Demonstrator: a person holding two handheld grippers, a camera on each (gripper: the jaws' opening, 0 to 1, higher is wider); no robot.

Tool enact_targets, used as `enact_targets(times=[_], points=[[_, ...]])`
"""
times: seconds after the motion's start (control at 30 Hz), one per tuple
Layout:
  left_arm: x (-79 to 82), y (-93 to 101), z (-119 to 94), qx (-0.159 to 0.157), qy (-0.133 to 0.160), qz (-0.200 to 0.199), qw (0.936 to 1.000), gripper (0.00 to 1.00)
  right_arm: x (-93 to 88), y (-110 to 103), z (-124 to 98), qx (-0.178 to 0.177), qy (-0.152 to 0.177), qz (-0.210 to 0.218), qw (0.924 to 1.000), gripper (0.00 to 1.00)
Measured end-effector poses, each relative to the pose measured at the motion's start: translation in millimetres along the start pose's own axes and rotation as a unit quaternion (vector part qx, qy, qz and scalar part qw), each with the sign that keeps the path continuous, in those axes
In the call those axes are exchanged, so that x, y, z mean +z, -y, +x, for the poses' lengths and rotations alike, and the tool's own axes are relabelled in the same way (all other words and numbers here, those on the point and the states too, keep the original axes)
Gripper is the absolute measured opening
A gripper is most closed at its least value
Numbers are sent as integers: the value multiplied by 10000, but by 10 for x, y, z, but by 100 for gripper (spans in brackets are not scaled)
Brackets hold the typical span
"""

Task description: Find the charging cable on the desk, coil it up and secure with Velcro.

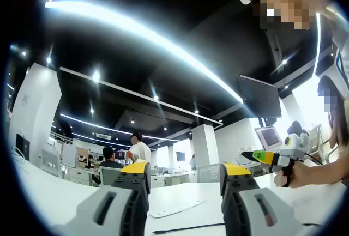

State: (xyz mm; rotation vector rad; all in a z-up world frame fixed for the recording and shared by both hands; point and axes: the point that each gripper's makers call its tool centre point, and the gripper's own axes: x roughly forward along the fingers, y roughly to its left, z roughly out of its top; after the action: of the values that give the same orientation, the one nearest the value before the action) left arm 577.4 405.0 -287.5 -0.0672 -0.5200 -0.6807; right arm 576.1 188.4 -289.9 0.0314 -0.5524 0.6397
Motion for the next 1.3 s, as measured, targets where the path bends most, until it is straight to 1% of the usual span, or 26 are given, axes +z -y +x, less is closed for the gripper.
enact_targets(times=[0.8, 1.3], points=[[-50, 9, 31, -28, -41, 2, 10000, 51, -22, 25, 7, 8, -18, -2, 10000, 60], [-53, 8, 30, -27, -40, -4, 10000, 51, -32, 33, 3, -3, -31, -20, 10000, 60]])
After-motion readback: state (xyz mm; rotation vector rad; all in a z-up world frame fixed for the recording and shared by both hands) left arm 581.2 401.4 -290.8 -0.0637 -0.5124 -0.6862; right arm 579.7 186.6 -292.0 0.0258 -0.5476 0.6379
